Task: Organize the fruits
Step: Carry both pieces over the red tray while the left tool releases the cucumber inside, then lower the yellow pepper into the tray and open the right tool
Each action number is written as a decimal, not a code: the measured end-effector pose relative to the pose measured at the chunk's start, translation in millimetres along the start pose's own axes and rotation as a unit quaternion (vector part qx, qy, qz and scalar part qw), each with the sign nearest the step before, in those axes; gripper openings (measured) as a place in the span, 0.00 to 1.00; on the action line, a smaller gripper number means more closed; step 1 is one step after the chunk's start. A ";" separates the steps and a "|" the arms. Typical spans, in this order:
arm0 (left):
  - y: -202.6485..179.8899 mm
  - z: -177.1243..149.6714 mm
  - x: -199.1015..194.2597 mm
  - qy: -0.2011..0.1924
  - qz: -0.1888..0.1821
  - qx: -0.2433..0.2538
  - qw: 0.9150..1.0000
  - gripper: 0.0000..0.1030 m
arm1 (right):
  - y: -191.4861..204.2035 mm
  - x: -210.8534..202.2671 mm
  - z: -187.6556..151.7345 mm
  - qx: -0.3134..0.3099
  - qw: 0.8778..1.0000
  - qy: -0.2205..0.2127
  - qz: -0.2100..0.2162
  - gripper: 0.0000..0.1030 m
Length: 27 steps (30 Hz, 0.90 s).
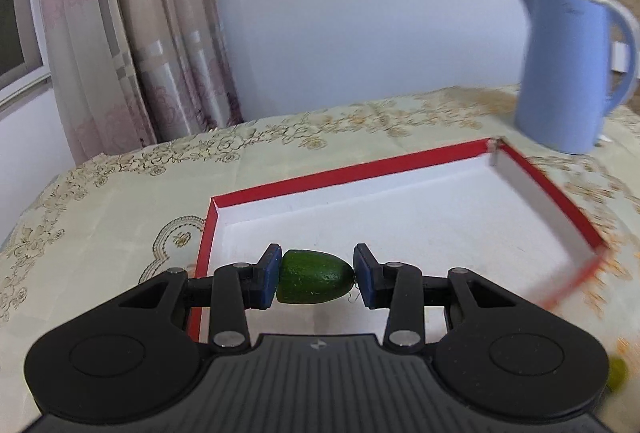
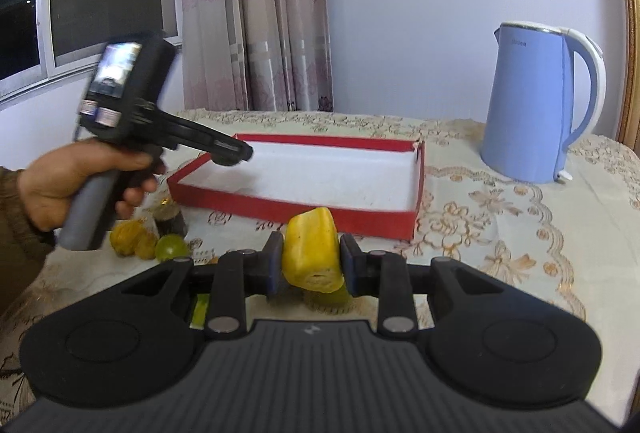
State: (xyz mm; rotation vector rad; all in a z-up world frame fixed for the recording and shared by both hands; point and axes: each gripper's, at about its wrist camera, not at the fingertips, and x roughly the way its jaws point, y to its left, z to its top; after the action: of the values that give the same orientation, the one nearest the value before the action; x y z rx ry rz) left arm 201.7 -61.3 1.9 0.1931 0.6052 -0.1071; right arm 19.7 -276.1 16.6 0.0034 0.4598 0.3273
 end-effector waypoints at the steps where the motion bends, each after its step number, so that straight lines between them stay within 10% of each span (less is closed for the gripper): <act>1: -0.3 5.2 11.0 0.008 0.003 -0.001 1.000 0.37 | -1.9 2.7 3.1 0.000 1.000 -0.002 0.000 0.28; 9: 0.6 32.8 80.9 0.072 0.008 -0.015 0.997 0.38 | -16.5 22.8 23.2 0.001 1.000 -0.011 -0.007 0.28; 13: 2.3 37.6 88.8 0.083 0.024 -0.032 0.996 0.65 | -24.8 41.7 34.0 0.002 1.000 -0.008 -0.006 0.28; 27: 56.4 8.6 -17.7 -0.004 0.054 -0.103 0.993 0.84 | -65.4 150.2 90.4 0.015 0.999 0.042 -0.008 0.28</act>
State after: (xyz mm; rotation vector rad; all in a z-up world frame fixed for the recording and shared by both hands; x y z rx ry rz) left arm 200.8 -7.3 27.4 0.0246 0.5933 0.0590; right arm 206.3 -285.0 27.2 0.0151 0.5474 0.3047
